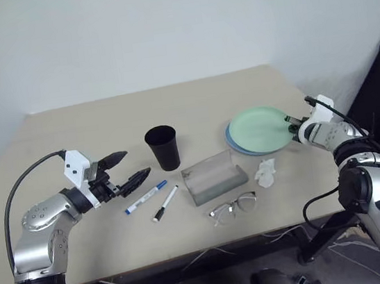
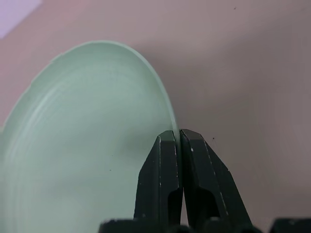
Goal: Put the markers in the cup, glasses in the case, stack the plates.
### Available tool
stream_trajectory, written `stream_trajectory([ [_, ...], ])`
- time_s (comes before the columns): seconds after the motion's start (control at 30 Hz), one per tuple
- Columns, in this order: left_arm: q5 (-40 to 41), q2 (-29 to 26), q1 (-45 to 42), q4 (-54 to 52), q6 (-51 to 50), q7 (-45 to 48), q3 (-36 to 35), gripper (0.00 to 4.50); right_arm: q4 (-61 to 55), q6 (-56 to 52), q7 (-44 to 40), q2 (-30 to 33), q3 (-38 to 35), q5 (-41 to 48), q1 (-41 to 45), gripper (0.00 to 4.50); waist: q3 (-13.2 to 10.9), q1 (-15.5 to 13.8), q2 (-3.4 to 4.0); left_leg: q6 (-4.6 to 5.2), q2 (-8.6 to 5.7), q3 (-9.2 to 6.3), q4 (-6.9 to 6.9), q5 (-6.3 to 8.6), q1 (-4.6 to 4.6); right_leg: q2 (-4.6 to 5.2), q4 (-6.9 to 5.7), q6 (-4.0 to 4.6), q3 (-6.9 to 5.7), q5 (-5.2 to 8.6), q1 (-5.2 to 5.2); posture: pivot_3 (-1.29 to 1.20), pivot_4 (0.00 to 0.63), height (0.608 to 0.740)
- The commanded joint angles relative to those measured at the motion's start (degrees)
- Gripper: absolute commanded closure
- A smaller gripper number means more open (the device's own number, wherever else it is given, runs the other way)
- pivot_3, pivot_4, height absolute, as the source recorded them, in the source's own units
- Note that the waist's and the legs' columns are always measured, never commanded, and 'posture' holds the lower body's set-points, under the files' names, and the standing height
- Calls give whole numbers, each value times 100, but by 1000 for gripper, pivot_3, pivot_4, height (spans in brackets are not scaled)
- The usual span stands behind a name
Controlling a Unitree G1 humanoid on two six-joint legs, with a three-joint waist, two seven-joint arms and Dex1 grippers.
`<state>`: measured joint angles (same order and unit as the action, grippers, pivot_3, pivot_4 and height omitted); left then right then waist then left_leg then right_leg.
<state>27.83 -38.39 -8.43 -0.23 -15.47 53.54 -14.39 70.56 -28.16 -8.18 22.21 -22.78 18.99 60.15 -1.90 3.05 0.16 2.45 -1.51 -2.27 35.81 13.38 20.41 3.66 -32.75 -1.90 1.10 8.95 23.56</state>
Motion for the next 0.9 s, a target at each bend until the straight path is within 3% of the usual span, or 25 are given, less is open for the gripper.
stream_trajectory([
  [0.03, 54, -82, -63, -243, 37, -35, -142, 0, 10, 261, 76, -46, -64, -7, 261, 4473, 0, 2, 0, 0, 1, 0, 0, 0, -4, -3, 0, 0, 0, 0, -3, 0, 0, 727],
  [0.27, 44, -65, -85, -230, 39, -47, -126, 0, 137, 361, 82, -128, -91, 2, 317, 4473, 0, 0, 1, 0, 4, -9, 0, 0, -4, -72, 1, 1, 63, 1, -5, 0, 0, 727],
  [0.37, 44, -57, -83, -233, 41, -51, -120, 0, 159, 385, 73, -151, -89, -6, 351, 3756, 0, 8, 1, 0, 4, -6, -1, 0, -7, -91, -8, 1, 113, 0, -4, 0, 0, 727],
  [0.6, 56, -30, -47, -265, 40, -86, -112, 0, 99, 373, -141, -154, -37, -30, 432, 1312, 0, 30, 1, 0, 5, 0, -1, 0, -6, -92, -4, 1, 131, 0, -5, 0, 0, 727],
  [0.7, 52, -20, -41, -264, 45, -94, -104, 0, -87, 205, -642, -57, 352, -305, 408, 234, 0, 29, 1, 0, 5, -3, -1, 0, -5, -92, -5, 0, 131, 1, -6, 0, 0, 727],
  [0.73, 53, -17, -44, -259, 45, -96, -101, 0, -223, 99, -969, -10, 605, -466, 355, 45, 0, 30, 2, 0, 5, -3, -1, 0, -5, -92, -5, 0, 131, 1, -6, 0, 0, 727],
  [0.9, 49, -11, -50, -238, 48, -94, -94, 0, -1384, -482, -2460, 370, 1795, -1072, -281, 45, 2, 10, 1, -1, 5, -9, -1, 1, -2, -92, -7, 0, 132, 1, -4, 0, 0, 727],
])
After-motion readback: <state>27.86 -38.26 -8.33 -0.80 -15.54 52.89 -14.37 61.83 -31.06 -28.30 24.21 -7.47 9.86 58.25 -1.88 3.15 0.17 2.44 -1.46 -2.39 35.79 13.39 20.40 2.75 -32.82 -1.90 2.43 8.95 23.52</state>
